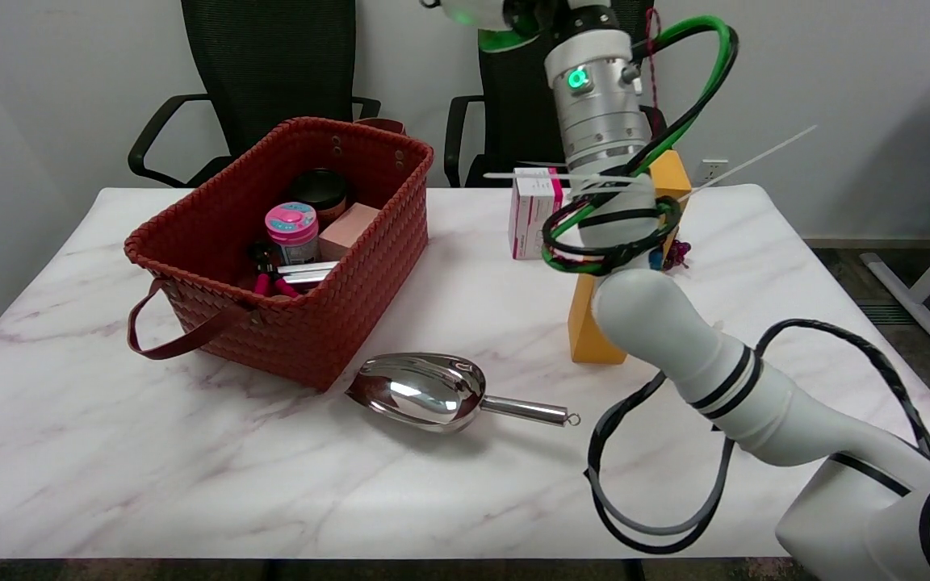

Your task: Place the green gum jar into the brown storage basket.

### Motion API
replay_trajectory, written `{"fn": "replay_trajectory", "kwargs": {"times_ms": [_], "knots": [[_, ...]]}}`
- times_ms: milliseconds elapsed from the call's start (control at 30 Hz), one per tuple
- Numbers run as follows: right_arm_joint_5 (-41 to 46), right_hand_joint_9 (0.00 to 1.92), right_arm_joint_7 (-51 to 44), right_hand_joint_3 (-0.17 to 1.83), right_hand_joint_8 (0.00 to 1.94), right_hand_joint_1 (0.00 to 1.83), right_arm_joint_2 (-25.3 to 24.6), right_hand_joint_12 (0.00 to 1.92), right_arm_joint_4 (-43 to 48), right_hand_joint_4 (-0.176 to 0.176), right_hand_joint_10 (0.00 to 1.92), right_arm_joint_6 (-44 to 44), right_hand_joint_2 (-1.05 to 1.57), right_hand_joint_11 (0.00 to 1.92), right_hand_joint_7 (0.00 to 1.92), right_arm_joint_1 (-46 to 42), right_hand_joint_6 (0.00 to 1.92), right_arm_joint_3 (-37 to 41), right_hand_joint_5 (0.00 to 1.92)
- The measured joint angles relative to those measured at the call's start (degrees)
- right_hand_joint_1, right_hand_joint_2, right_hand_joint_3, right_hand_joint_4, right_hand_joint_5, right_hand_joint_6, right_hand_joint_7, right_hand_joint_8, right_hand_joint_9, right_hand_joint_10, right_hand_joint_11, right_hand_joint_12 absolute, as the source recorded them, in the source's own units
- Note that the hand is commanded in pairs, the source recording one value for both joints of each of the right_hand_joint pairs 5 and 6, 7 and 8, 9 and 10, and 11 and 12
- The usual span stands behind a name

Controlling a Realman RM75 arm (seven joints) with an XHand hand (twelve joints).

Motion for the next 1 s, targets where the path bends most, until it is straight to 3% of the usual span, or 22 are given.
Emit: {"fn": "replay_trajectory", "kwargs": {"times_ms": [533, 1000], "knots": [[1.17, 1.57, -2.55, 1.43, 1.59, 1.16, -5.70, 1.53, -4.12, 0.000, 1.57, -1.12, 1.57, 1.53, 1.59, 0.94, 1.29, -4.29, 1.29], [1.41, 1.53, 0.98, 1.54, 1.56, 1.21, -13.21, 1.48, -18.93, 0.000, 1.53, -3.02, 1.40, 1.48, 1.56, 5.86, 1.28, -8.29, 1.28]]}}
